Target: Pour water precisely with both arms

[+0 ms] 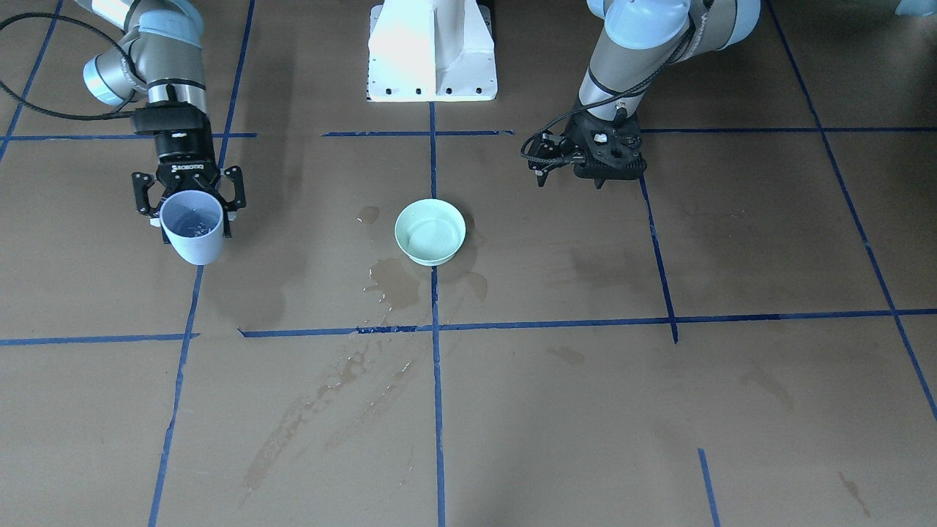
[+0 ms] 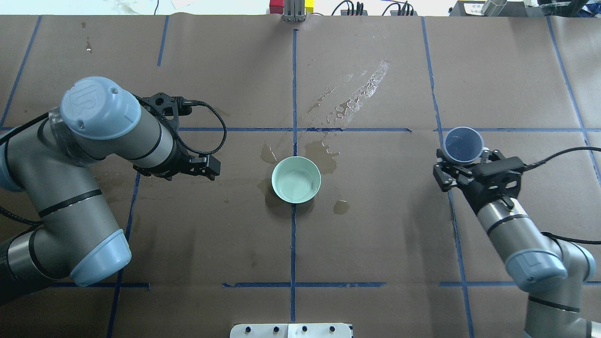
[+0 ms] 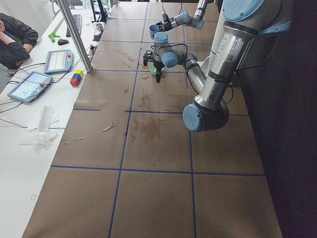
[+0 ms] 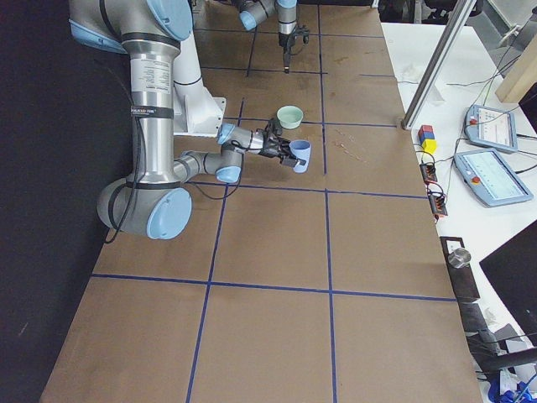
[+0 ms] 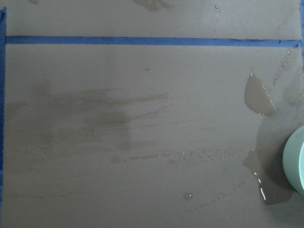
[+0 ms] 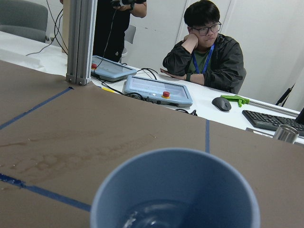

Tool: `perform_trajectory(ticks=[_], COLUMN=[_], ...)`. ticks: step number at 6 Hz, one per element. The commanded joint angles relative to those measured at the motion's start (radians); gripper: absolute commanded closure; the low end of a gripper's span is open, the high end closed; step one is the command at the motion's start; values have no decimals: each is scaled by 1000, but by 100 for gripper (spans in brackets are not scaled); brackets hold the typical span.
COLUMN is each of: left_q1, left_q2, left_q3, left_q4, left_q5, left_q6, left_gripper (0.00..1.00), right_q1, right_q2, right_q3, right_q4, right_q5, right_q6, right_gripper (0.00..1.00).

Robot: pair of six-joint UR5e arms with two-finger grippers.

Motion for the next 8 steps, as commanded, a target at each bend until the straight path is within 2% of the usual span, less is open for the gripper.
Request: perform_trajectory(ticks=[1,2,4,6,8], left_q1=[0,0,0,-2,0], left_q2=[-2,-2,-3,-3,-3], left_q3=[1,0,0,0,0], left_q4=[0,0,0,0,0], left_q5=[0,0,0,0,-2], left_q6=[2,2,2,2,2], left_gripper=[0,0,0,0,0], right_q1=[-45,-80,-119,-131,-135], right_q2=[100,206,379,455,509], right_q3=[56,24,-44,-66,-67], right_q4=[-185,-322,-565,-790,-947], right_q5=[-69,-132,-193,-203,-204], right_q6=[-27,-27,-26,-25,-25], right_gripper=[100,100,100,100,100])
